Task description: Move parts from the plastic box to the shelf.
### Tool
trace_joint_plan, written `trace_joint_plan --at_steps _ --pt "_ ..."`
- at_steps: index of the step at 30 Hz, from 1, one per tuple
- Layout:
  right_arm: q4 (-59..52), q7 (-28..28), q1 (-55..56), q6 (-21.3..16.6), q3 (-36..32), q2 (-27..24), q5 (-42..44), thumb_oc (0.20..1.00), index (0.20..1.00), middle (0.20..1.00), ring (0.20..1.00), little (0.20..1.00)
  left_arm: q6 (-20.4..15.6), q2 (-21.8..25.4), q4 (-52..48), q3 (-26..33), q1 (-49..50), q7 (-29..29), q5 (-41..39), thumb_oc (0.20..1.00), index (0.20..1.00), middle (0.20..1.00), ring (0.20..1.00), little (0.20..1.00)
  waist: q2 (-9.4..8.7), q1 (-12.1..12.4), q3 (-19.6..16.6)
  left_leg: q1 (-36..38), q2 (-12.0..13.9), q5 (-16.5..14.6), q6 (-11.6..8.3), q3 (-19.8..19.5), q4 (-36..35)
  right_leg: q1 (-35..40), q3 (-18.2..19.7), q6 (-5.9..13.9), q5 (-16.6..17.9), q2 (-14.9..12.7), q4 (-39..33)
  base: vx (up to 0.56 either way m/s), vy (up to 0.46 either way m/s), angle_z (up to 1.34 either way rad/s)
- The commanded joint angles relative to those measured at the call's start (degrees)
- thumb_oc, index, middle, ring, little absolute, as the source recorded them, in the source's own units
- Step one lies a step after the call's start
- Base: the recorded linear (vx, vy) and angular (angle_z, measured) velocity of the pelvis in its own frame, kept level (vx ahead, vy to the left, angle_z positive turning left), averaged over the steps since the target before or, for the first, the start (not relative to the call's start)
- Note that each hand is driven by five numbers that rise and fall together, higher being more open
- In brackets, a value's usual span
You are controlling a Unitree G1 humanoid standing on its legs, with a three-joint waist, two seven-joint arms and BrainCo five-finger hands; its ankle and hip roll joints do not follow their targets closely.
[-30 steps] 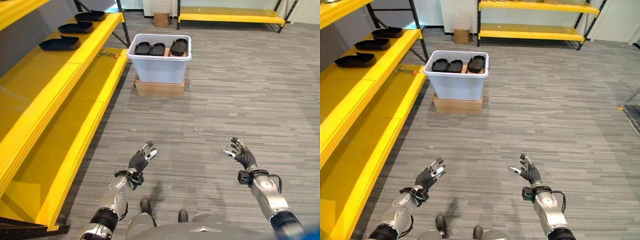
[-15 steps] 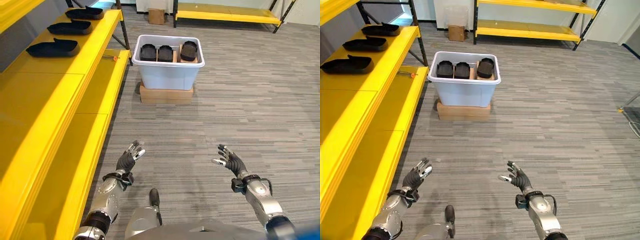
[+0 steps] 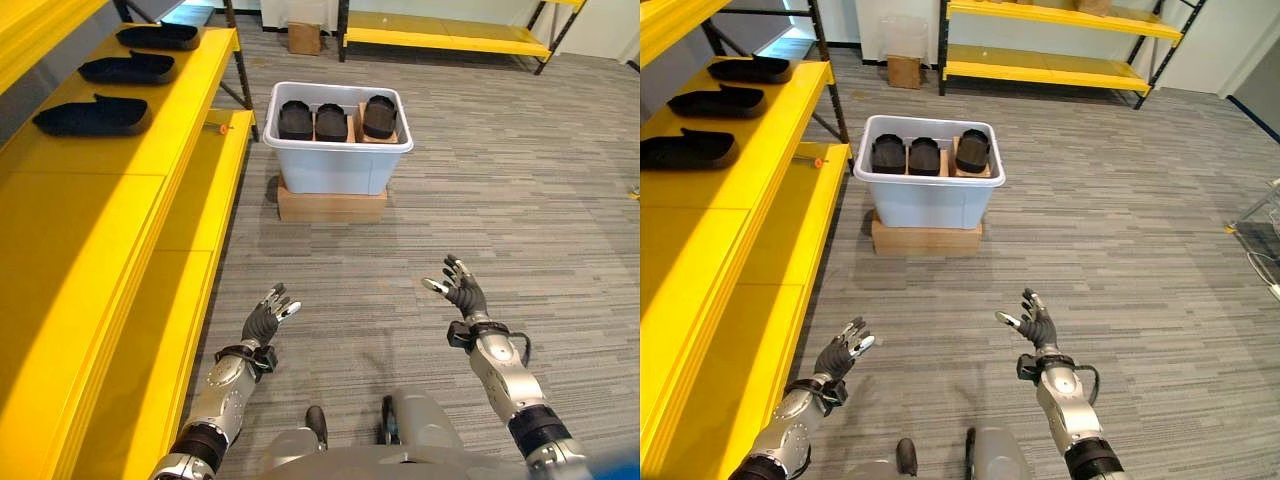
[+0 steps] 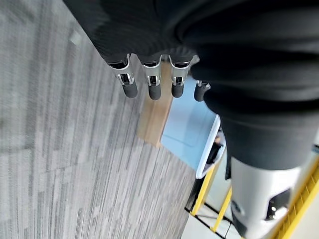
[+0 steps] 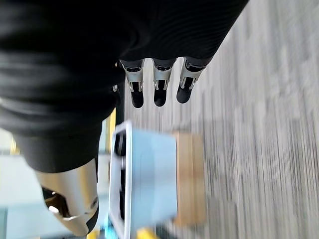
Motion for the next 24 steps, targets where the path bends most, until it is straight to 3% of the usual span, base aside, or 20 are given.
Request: trace_joint_plan --at_steps 1,3,5,7,9,12,16,18,21,23,24 --pt "-2.1 0.6 -0.8 -3.7 -2.4 -2.1 2.0 1.000 1.000 1.000 1.000 1.000 -0.5 0.1 -2.8 -1.7 -1.0 0.0 1.1 1.000 1.000 1.000 1.000 1.000 1.14 -1.3 0.1 0.0 -0.9 -4.2 -3.58 -6.6 -0.2 2.0 -0.5 -0.83 10.4 -0.1 -7.0 0.31 -0.160 0.27" --pt "-2.3 0.1 0.0 -3.7 -3.2 -1.9 1.8 1.000 1.000 1.000 1.000 1.000 -1.6 -0.3 -1.9 -2.9 -0.7 -0.8 0.4 1.000 1.000 1.000 1.000 1.000 1.30 -2.1 0.7 1.6 0.0 -5.8 -4.11 -7.4 -0.2 1.3 1.9 0.09 11.8 -1.9 -12.9 0.31 -0.168 0.39" --pt "-1.9 -1.3 0.1 -3.3 -3.8 -1.1 1.9 1.000 1.000 1.000 1.000 1.000 -2.8 -0.6 -2.6 -4.2 0.6 -0.8 1.6 1.000 1.000 1.000 1.000 1.000 0.98 -1.9 0.9 3.2 0.6 -7.3 -4.58 -6.8 -0.2 2.5 1.7 1.09 12.8 -2.9 -16.6 0.31 -0.198 0.29" --pt "-1.5 -1.2 0.3 -3.6 -3.7 -1.1 2.2 1.000 1.000 1.000 1.000 1.000 -3.2 -0.7 -2.9 -4.4 1.2 -1.4 2.5 1.000 1.000 1.000 1.000 1.000 0.42 -2.0 0.6 3.8 0.4 -7.8 -4.61 -6.6 -0.2 4.9 1.8 1.39 13.0 -2.4 -18.3 0.31 -0.196 0.22" --pt "-1.5 -1.7 0.7 -4.1 -3.3 -1.1 1.5 1.000 1.000 1.000 1.000 1.000 -3.5 -0.9 -3.4 -5.1 1.4 -2.5 3.2 1.000 1.000 1.000 1.000 1.000 -0.26 -2.5 -0.5 4.3 -0.2 -8.5 -4.42 -7.4 -0.2 7.4 4.2 1.47 14.1 -2.0 -20.1 0.43 -0.280 0.36" --pt "-1.2 -3.3 0.9 -4.3 -2.3 -1.3 0.0 1.000 1.000 1.000 1.000 1.000 -3.4 -1.1 -3.2 -5.4 1.0 -4.6 2.5 1.000 1.000 1.000 1.000 1.000 -0.51 -3.1 -1.5 5.4 0.1 -9.1 -4.64 -7.5 -0.2 8.0 5.7 1.08 13.4 -1.2 -18.5 0.33 -0.206 0.63" --pt "0.1 -3.2 0.1 -4.9 -2.2 -3.1 1.5 1.000 1.000 1.000 1.000 1.000 -4.1 -1.0 -4.2 -4.4 2.0 -6.2 -0.1 1.000 1.000 1.000 1.000 1.000 -0.01 -3.7 -2.3 7.1 2.4 -10.2 -6.26 -5.2 2.3 8.1 3.3 -2.77 8.4 1.8 -13.8 0.36 -0.232 -0.02" --pt "-0.1 -2.5 0.2 -4.8 -2.6 -3.6 1.4 1.000 1.000 1.000 1.000 1.000 -4.3 -0.9 -4.5 -4.0 2.1 -6.5 0.0 1.000 1.000 1.000 1.000 1.000 -0.11 -3.8 -2.4 6.5 2.8 -10.5 -6.45 -4.4 4.2 8.9 3.1 -3.61 7.7 2.4 -13.8 0.30 -0.227 -0.05" --pt "0.0 -1.2 0.5 -5.1 -2.6 -4.8 0.2 1.000 1.000 1.000 1.000 1.000 -4.9 -1.2 -4.2 -2.4 1.7 -5.7 -2.0 1.000 1.000 1.000 1.000 1.000 -0.63 -3.9 -2.8 3.3 3.5 -9.0 -6.75 -3.0 11.7 11.4 2.9 -5.41 6.1 3.6 -14.4 0.33 -0.284 -0.03" --pt "0.0 -0.4 0.7 -4.9 -2.8 -5.6 -0.4 1.000 1.000 1.000 1.000 1.000 -5.3 -2.3 -4.2 -0.8 0.7 -4.8 -4.6 1.000 1.000 1.000 1.000 1.000 -1.25 -4.0 -3.9 0.1 4.8 -6.0 -7.13 -1.3 21.6 13.6 2.7 -7.11 4.7 4.6 -15.5 0.32 -0.335 -0.13" --pt "0.0 -0.3 0.7 -4.9 -2.8 -5.6 -0.3 1.000 1.000 1.000 1.000 1.000 -5.3 -2.4 -4.2 -0.7 0.7 -4.5 -4.6 1.000 1.000 1.000 1.000 1.000 -1.27 -4.1 -4.0 -0.2 4.9 -5.8 -7.18 -1.0 22.4 13.8 2.6 -7.27 4.5 4.7 -15.7 0.23 -0.283 -0.12"
